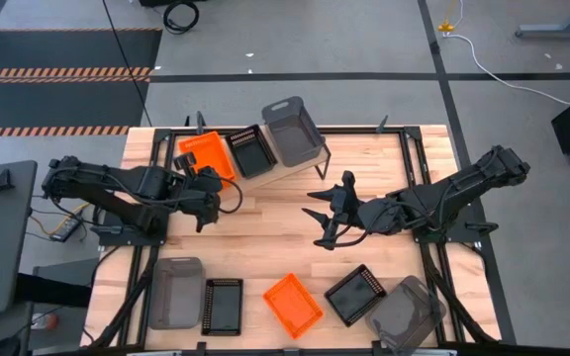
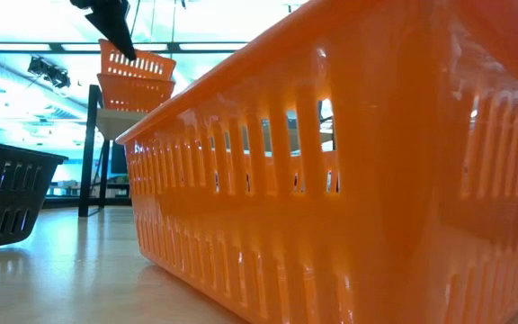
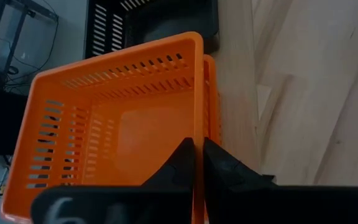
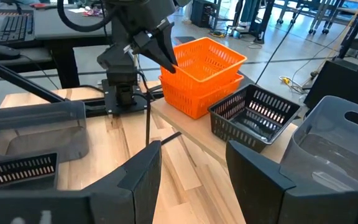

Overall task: Stack baskets on shelf by color
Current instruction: Stack the top orange bin on top of the orange bin on the shelf, then stack the left black bin on top of the black bin on the shelf

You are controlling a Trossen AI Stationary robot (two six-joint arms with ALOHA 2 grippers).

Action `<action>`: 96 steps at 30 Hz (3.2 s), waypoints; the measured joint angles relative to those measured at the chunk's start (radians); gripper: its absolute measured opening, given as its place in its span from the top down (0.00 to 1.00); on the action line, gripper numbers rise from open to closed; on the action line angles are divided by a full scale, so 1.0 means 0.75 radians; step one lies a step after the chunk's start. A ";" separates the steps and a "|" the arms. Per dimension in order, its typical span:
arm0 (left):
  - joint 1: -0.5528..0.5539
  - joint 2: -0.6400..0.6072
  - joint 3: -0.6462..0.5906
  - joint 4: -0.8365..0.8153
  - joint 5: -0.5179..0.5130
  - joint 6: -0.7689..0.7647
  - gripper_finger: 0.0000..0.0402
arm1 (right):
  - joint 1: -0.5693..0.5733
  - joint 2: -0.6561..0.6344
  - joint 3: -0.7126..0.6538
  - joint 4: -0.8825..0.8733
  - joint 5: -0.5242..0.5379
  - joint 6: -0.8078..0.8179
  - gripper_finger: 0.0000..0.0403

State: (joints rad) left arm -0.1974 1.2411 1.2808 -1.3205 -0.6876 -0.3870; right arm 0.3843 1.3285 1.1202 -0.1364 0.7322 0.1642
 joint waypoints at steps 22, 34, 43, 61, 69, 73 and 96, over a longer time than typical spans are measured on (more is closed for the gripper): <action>0.000 0.000 0.000 0.046 0.000 -0.021 0.80 | 0.000 0.000 0.000 -0.001 -0.001 0.001 0.54; -0.001 0.000 0.000 0.046 -0.001 -0.026 0.79 | -0.005 0.000 -0.038 -0.001 0.000 0.001 0.54; -0.022 0.000 0.109 0.047 -0.001 -0.027 0.81 | -0.018 0.000 -0.040 0.011 0.001 0.001 0.54; -0.164 0.006 0.116 0.155 0.401 -0.181 0.83 | -0.018 0.000 -0.040 0.012 0.000 0.000 0.54; -0.485 0.143 0.116 0.247 0.526 -0.313 0.84 | -0.018 0.000 -0.040 0.012 0.000 0.000 0.54; -0.641 0.255 0.116 0.351 0.532 -0.422 0.83 | -0.018 0.000 -0.040 0.012 0.000 0.001 0.54; -1.052 0.711 0.116 0.774 0.656 -0.832 0.83 | -0.018 0.000 -0.040 0.011 -0.001 0.069 0.54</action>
State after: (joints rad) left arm -0.9868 1.7746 1.3678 -0.7401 -0.1958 -1.0112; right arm 0.3706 1.3285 1.0901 -0.1280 0.7315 0.2158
